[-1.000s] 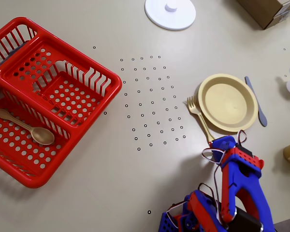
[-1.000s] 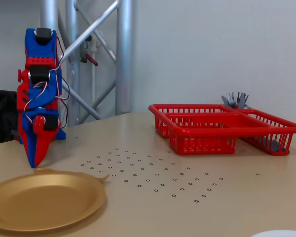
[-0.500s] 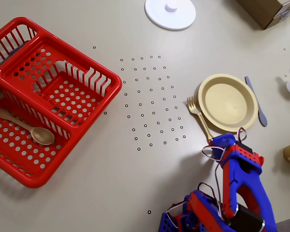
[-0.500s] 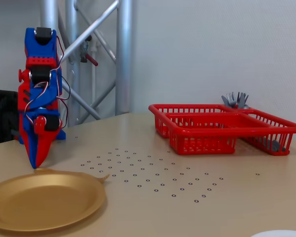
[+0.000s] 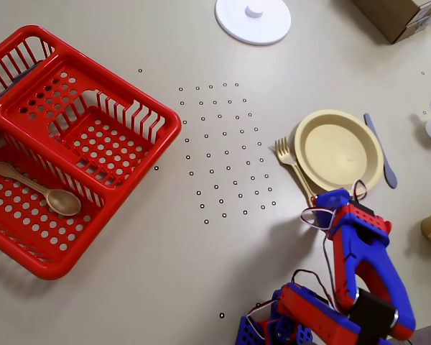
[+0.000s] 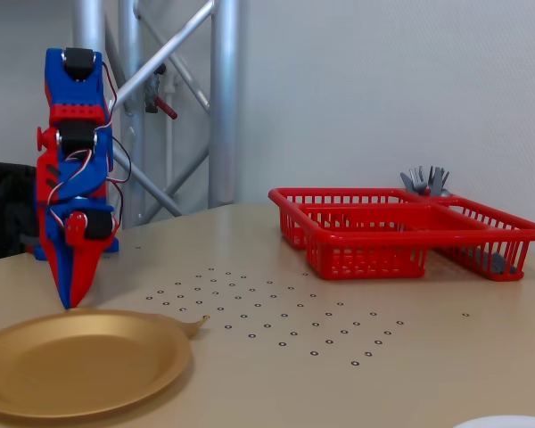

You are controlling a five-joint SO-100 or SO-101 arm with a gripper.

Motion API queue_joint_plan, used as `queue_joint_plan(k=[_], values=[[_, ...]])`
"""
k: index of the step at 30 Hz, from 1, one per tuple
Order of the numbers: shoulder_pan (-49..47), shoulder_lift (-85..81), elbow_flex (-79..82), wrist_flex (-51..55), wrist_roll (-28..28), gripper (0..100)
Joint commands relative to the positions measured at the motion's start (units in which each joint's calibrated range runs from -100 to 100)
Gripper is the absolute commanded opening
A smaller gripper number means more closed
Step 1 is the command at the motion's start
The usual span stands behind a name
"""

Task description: Push the fork on the left side of the plate

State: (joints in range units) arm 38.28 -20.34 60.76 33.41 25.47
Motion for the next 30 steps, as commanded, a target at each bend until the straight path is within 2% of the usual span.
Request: queue_joint_plan(k=[1,13,22,30], values=[[-1.09,-0.45,-3.28,-0.62,-0.63,0],[-2.31,-4.68,-2.55,0.59,-1.95,0],[-11.57,-23.27,-12.35,23.05,-13.33,0],[-22.56,-42.38,-4.46,20.07,-21.25,0]])
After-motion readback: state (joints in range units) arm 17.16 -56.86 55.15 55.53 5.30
